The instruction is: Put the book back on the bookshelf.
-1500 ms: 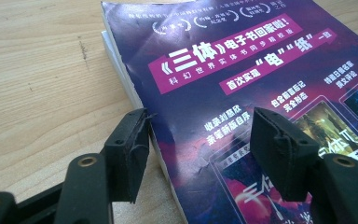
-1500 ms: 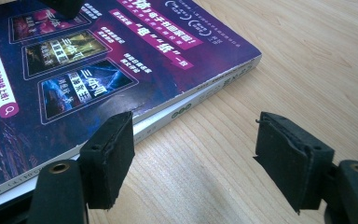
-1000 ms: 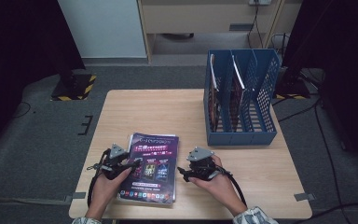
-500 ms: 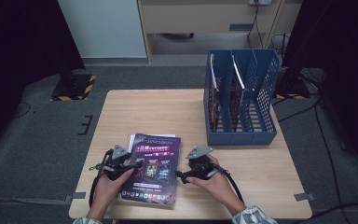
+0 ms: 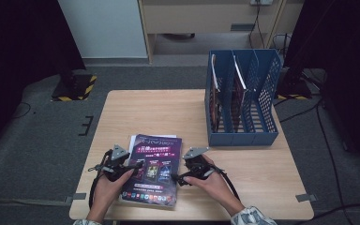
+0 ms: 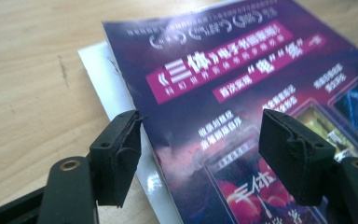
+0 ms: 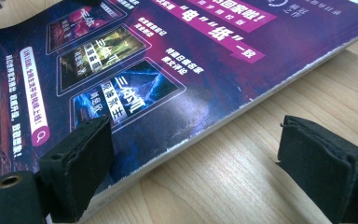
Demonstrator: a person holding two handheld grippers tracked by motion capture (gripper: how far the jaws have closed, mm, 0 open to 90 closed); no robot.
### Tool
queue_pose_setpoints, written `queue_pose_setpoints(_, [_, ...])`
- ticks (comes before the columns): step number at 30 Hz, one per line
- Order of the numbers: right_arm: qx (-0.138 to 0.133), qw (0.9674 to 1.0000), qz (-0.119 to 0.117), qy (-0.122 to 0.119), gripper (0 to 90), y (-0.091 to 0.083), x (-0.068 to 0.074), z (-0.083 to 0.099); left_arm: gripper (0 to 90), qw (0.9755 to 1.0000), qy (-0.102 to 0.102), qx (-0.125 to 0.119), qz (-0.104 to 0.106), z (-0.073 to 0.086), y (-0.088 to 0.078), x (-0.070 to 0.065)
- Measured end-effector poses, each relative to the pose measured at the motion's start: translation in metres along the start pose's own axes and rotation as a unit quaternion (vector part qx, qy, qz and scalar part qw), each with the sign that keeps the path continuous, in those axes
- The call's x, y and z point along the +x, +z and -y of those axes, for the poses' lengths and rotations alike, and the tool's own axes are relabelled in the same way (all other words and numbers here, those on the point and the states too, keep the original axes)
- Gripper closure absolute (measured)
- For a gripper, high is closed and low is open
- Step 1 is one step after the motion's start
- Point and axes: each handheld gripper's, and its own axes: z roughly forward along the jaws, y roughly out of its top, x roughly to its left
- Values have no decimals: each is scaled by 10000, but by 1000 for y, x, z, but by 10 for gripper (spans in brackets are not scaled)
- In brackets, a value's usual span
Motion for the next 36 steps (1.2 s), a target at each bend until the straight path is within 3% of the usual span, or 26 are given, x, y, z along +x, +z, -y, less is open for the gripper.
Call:
queue_pose_setpoints(3, [-24,10000,-41,60,109,3,0,-2,315,10000,-6,-41,2,-1,0,0])
queue_pose_setpoints(7, [-4,10000,-75,-25,97,7,1,-5,314,9999,77,139,-5,1,3,0])
queue_pose_setpoints(15, [9,9999,-136,65,84,13,2,-6,305,9998,-173,67,82,4,4,2])
queue_pose_setpoints(29, [4,9985,-414,363,56,21,-7,-5,304,9998,-197,23,101,5,4,3])
queue_pose_setpoints(36, [-60,9985,-416,362,45,22,-7,-5,301,9997,-204,-3,112,6,5,3])
